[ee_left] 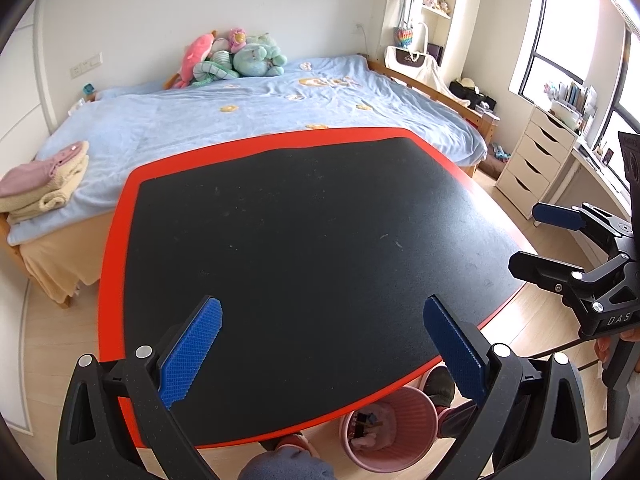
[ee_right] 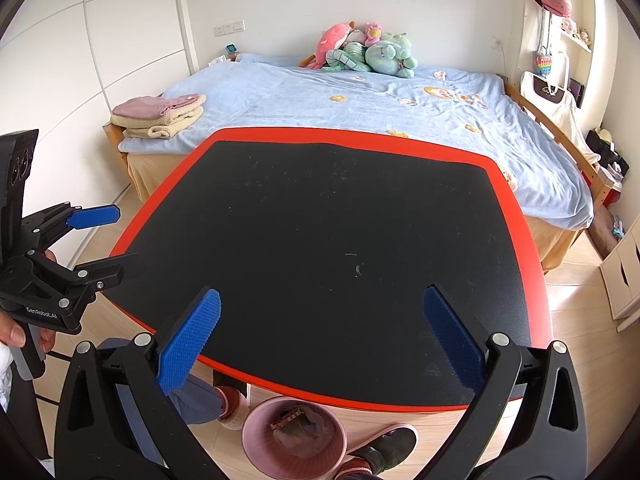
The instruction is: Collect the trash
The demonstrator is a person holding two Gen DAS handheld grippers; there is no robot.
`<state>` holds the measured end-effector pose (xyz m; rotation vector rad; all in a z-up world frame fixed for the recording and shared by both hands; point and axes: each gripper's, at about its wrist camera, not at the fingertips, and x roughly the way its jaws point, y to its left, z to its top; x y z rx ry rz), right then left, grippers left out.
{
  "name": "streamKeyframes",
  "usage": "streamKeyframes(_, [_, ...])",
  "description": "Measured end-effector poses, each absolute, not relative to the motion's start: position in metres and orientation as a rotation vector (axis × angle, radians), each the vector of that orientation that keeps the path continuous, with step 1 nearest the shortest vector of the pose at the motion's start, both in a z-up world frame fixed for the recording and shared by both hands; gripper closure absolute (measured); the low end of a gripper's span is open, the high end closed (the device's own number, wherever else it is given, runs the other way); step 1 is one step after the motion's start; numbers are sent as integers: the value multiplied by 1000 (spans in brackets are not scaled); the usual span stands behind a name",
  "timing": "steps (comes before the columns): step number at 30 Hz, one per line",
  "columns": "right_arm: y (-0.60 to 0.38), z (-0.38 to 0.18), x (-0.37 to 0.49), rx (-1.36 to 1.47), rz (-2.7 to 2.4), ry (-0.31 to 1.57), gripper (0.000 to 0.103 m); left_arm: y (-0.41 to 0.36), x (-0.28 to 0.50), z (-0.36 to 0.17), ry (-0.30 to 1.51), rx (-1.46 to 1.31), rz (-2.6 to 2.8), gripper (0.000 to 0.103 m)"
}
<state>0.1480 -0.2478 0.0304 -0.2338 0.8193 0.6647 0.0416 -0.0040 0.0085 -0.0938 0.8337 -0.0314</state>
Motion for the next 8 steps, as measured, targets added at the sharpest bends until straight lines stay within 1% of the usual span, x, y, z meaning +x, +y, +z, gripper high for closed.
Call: streamKeyframes(8, [-249,30,149,-237,667,819,4,-4,43,8,836,-88,-11,6])
